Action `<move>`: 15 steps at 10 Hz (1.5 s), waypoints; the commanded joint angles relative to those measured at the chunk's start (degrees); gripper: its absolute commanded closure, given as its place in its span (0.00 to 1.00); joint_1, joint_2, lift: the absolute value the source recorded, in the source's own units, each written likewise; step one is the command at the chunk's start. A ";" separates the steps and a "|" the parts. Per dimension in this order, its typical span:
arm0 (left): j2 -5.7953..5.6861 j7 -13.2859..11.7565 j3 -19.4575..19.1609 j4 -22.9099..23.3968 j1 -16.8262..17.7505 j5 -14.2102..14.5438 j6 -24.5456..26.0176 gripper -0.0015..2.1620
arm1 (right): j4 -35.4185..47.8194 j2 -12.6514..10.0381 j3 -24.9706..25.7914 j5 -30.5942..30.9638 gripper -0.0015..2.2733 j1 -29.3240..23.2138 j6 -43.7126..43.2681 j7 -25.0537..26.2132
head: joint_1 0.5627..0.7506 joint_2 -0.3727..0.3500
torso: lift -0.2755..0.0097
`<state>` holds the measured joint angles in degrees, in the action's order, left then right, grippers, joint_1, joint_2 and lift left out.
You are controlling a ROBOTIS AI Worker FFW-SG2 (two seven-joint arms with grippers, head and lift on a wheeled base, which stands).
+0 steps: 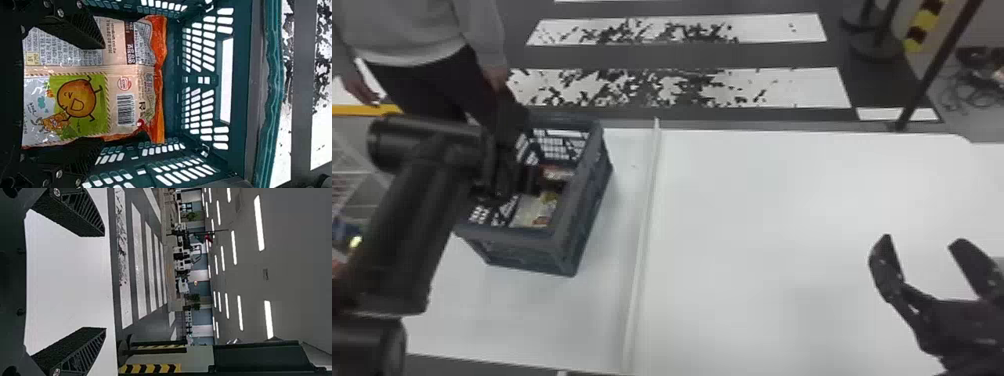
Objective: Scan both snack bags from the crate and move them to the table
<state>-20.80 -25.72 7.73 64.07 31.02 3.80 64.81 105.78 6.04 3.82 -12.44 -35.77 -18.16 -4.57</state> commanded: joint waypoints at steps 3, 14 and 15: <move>0.50 0.32 0.36 -2.99 0.09 -0.90 0.01 0.82 | -0.05 0.37 -0.13 -0.48 0.03 0.00 -1.39 0.00 | 0.70 0.63 | 0.66; -0.03 6.12 -10.45 26.81 -15.11 2.18 4.41 0.99 | 0.74 -0.33 0.75 -0.48 0.03 -2.46 -6.66 0.00 | 0.70 0.65 | 0.66; -0.03 7.35 -11.68 29.88 -16.78 2.97 4.23 0.99 | 0.74 -0.33 0.84 -0.48 0.03 -2.46 -6.66 0.00 | 0.70 0.65 | 0.66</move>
<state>-20.83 -18.45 -3.17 92.23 15.22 6.36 69.08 106.52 5.71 4.62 -12.92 -38.23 -24.81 -4.57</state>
